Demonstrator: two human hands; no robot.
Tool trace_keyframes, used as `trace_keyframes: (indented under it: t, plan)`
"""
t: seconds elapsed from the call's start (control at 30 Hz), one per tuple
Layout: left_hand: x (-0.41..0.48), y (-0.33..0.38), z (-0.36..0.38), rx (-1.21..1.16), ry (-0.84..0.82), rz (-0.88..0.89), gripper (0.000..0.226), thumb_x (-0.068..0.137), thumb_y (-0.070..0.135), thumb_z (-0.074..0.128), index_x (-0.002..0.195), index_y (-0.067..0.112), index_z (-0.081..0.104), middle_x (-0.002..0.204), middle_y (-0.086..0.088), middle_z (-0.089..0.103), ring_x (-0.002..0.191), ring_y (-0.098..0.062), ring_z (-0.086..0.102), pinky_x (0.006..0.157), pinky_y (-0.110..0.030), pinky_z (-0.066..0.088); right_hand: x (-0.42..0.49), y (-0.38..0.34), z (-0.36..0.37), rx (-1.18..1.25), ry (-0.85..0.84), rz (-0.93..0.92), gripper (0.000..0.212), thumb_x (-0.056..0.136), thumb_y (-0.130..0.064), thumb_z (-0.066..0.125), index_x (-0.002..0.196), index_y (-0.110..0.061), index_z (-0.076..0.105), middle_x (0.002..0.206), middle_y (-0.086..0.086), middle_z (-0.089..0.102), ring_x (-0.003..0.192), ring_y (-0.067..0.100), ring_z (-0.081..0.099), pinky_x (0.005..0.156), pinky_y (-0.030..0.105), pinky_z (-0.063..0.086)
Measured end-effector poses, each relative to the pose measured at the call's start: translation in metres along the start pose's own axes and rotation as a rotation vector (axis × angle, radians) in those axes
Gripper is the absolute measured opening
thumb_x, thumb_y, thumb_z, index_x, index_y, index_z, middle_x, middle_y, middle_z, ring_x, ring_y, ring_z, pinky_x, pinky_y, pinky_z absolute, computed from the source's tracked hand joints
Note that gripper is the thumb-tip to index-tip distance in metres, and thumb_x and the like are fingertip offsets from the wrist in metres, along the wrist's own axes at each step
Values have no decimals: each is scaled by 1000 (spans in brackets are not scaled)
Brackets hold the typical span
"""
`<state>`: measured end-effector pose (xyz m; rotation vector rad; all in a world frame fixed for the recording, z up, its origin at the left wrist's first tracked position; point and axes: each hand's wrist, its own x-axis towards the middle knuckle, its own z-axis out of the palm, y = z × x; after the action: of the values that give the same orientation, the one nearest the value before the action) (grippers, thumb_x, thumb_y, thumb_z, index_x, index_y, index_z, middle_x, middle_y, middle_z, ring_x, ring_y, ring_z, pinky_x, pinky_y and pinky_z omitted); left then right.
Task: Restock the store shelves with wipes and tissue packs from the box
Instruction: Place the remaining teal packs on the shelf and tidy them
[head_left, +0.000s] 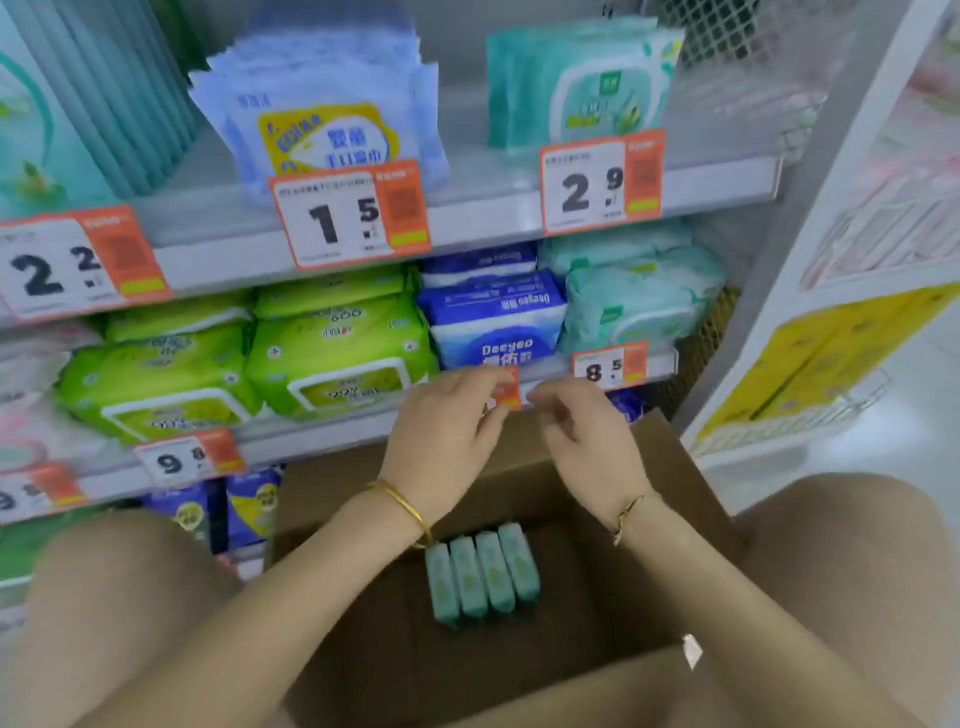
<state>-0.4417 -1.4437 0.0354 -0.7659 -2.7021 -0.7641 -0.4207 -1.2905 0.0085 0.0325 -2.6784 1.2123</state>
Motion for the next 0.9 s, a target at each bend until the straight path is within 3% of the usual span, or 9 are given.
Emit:
trace_keyframes:
  t: [0.13, 0.27, 0.43, 0.7, 0.9]
  plan:
    - [-43, -59, 41, 28, -307, -238, 29, 86, 17, 57, 115, 18, 59, 107, 1, 68, 99, -18, 63, 88, -33, 50, -2, 73, 70, -251, -495, 335, 27, 88, -12, 51, 113, -11, 59, 120, 12, 59, 112, 28, 56, 95, 30, 43]
    - [-59, -87, 60, 46, -495, -357, 32, 90, 24, 53, 123, 23, 53, 115, 4, 62, 105, -15, 59, 91, -33, 49, -11, 117, 129, -347, -693, 578, 38, 90, -23, 55, 123, -6, 49, 129, 14, 54, 119, 29, 52, 96, 33, 44]
    - [-59, -94, 72, -18, -534, -374, 36, 93, 24, 51, 129, 24, 48, 115, 7, 59, 100, -7, 58, 83, -19, 43, -34, 157, 186, -207, -662, 858, 65, 86, -34, 63, 138, -6, 34, 141, 13, 43, 130, 30, 43, 104, 35, 38]
    - [-60, -101, 71, -90, -565, -440, 36, 93, 22, 50, 129, 24, 48, 115, 8, 58, 99, -5, 57, 84, -17, 42, -65, 191, 210, -125, -698, 914, 58, 91, -20, 57, 138, -4, 27, 134, 16, 48, 121, 30, 50, 101, 36, 41]
    - [-59, -98, 81, -117, -588, -438, 34, 93, 22, 50, 127, 25, 49, 116, 8, 59, 100, -4, 57, 86, -17, 45, -49, 179, 190, -256, -594, 972, 51, 89, -22, 60, 131, -4, 38, 131, 15, 52, 119, 30, 53, 95, 36, 46]
